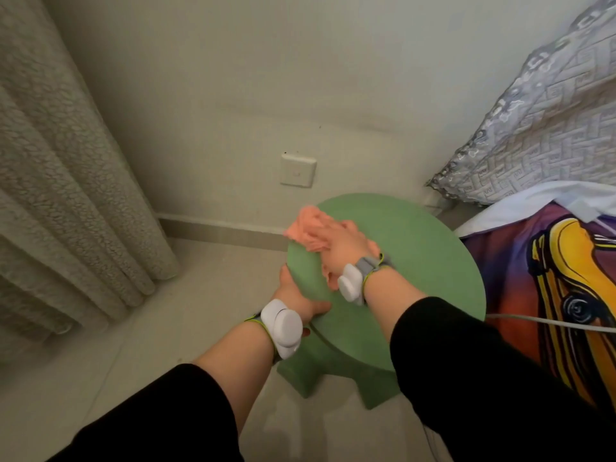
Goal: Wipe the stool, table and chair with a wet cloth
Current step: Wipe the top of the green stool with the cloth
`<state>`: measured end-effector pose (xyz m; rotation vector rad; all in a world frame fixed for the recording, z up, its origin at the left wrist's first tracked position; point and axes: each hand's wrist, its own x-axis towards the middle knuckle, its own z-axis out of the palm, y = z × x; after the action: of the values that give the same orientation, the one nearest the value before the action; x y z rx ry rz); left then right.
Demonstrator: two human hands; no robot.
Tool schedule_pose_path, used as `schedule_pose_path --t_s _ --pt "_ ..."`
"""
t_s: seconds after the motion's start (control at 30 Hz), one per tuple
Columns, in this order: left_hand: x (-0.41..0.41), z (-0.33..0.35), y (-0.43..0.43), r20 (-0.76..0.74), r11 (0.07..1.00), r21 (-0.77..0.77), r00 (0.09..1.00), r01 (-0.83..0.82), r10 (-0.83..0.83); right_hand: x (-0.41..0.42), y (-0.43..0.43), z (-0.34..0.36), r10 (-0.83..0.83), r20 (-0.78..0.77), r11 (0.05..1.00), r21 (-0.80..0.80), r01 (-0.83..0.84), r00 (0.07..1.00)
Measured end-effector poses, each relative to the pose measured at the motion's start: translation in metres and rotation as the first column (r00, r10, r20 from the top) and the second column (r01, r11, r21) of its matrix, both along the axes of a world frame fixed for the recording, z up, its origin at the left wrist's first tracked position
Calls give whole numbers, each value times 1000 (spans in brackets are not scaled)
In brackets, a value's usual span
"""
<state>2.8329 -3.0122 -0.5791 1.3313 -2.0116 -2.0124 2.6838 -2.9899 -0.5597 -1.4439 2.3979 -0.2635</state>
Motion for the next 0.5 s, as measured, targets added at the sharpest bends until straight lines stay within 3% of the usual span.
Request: schedule_pose_path --t_s 0.07,0.13,0.23,0.3,0.33,0.37,0.43,0.5 --pt "-2 -1 2 -34 999 -46 999 2 -3 12 9 -6 88 -24 989 -120 -90 996" --pt "-1 -2 4 -71 996 47 994 -77 80 14 25 -11 73 127 975 -219 -44 989" --pt "1 -5 4 -109 966 199 976 -167 191 3 56 -10 -52 553 945 -241 219 832" --pt "1 -4 5 -125 954 243 969 -177 212 -7 76 -6 -179 696 876 -209 435 695" --pt "2 -1 7 -116 950 258 971 -175 211 -10 82 -5 -235 685 836 -220 504 690" --pt "2 0 7 -108 947 271 972 -171 207 -12 84 -5 -308 589 810 -250 530 748" --pt "1 3 9 -92 934 308 972 -178 216 -6 84 -6 -412 180 866 -230 445 893" --pt "0 7 6 -66 902 369 962 -224 266 14 81 -10 -364 -63 925 -135 354 929"
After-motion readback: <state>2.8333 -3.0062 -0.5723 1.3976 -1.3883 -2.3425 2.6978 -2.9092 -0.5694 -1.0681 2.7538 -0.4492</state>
